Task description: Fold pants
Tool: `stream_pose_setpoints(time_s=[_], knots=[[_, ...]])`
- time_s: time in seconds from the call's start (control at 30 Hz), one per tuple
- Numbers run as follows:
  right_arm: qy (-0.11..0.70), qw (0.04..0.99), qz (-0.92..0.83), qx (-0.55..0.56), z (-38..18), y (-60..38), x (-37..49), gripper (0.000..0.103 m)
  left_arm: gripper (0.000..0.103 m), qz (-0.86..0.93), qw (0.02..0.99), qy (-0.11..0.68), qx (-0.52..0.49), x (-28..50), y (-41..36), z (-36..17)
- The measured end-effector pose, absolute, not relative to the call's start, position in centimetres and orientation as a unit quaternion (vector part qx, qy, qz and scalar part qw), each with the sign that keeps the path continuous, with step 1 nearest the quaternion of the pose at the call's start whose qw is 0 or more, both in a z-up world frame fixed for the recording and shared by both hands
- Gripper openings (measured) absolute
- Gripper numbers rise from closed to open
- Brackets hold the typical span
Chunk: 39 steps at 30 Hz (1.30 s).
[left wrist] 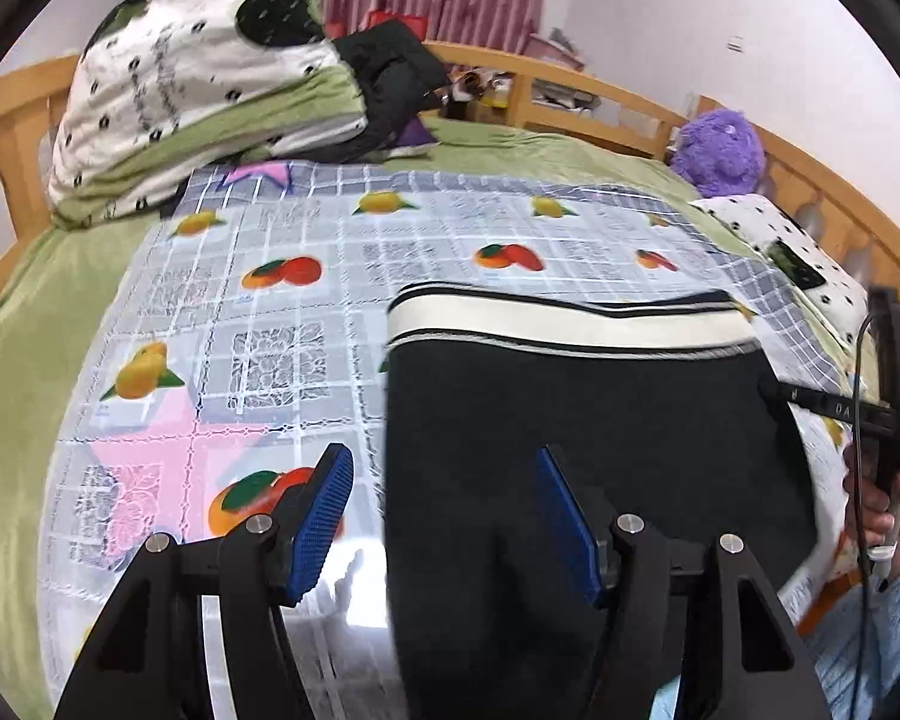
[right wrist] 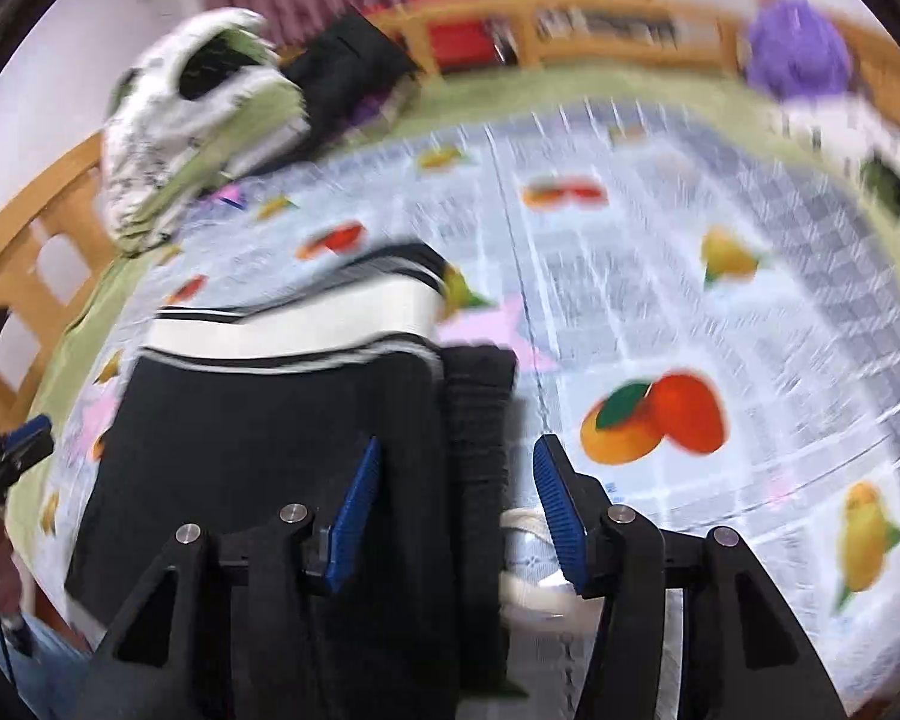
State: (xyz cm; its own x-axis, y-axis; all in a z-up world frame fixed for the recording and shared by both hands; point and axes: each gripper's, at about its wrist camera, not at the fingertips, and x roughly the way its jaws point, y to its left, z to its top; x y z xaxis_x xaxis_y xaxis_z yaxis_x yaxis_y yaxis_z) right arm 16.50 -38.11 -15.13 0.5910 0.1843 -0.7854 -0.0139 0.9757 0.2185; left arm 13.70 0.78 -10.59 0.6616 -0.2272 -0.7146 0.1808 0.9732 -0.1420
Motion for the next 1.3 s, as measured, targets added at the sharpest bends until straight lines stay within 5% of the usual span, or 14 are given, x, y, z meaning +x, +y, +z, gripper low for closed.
stream_pose_setpoints(time_s=[0.2,0.23,0.27,0.37,0.53,0.73,0.87,0.93,1.1,1.2,1.3], knots=[[0.473,0.860,0.114,0.150,-17.7,-38.1,19.1,0.055,0.061,-0.117,0.866,0.466,-0.138,17.1,4.0,-17.4],[0.467,0.864,0.120,0.143,-17.7,-37.8,19.3,0.055,0.051,-0.134,0.858,0.469,-0.164,17.6,4.5,-18.1],[0.463,0.866,0.124,0.144,-17.8,-37.6,19.5,0.054,0.023,-0.148,0.854,0.463,-0.185,17.8,4.9,-18.4],[0.458,0.861,0.136,0.172,-17.6,-37.4,20.8,0.053,0.019,-0.156,0.852,0.457,-0.202,18.5,5.8,-17.5],[0.466,0.846,0.173,0.195,-18.2,-34.6,23.5,0.053,0.021,-0.101,0.870,0.450,-0.173,19.3,8.1,-15.7],[0.425,0.885,0.158,0.107,-15.3,-31.9,24.0,0.051,0.054,-0.044,0.884,0.445,-0.136,19.7,8.6,-15.2],[0.392,0.903,0.155,0.086,-13.4,-30.8,24.6,0.050,0.054,-0.041,0.895,0.430,-0.113,19.4,8.2,-14.5],[0.404,0.899,0.151,0.071,-14.0,-29.4,25.5,0.031,0.054,-0.044,0.895,0.430,-0.109,19.5,8.0,-14.5],[0.408,0.903,0.131,-0.027,-14.8,-26.7,25.7,0.015,0.054,-0.049,0.894,0.432,-0.108,19.3,7.6,-14.5],[0.395,0.893,0.192,0.098,-12.9,-30.7,25.1,0.014,0.054,-0.057,0.896,0.427,-0.113,19.0,7.6,-14.3],[0.360,0.915,0.173,0.051,-11.1,-30.7,23.5,0.014,0.054,-0.068,0.901,0.413,-0.112,18.2,7.4,-13.7]])
